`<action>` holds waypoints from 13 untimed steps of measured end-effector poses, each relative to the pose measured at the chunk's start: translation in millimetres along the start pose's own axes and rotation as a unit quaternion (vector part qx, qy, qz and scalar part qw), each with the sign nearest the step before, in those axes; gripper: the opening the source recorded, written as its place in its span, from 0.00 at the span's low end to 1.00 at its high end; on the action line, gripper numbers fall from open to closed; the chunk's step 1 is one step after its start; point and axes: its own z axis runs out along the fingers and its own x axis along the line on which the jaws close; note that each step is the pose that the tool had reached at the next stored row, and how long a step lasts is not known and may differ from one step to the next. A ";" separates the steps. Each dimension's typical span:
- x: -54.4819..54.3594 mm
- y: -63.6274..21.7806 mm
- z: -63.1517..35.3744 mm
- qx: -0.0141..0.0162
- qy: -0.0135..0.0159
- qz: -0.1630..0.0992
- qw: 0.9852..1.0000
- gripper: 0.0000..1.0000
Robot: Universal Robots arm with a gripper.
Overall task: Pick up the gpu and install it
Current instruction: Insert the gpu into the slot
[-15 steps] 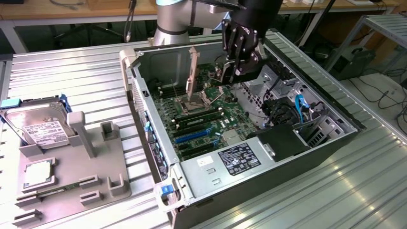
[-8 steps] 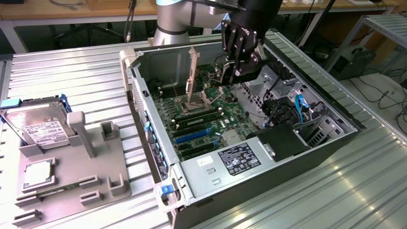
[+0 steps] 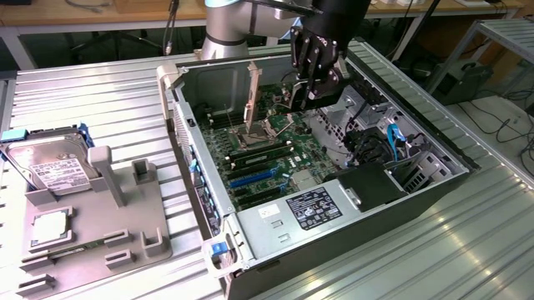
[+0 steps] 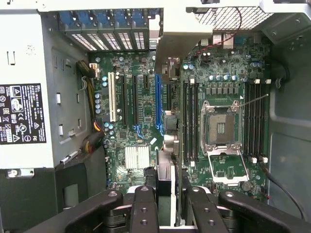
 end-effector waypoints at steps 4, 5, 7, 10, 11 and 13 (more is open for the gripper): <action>-0.4 6.5 5.8 0.000 0.000 -0.003 1.000 0.28; -0.6 6.6 8.0 0.000 0.000 -0.007 1.000 0.28; -0.5 6.8 12.5 0.000 0.000 -0.005 1.000 0.28; -0.7 7.2 19.9 0.000 0.000 0.009 1.000 0.28; -0.7 7.3 23.0 0.000 0.000 0.009 1.000 0.28; -1.0 9.9 28.1 0.000 0.000 0.007 1.000 0.28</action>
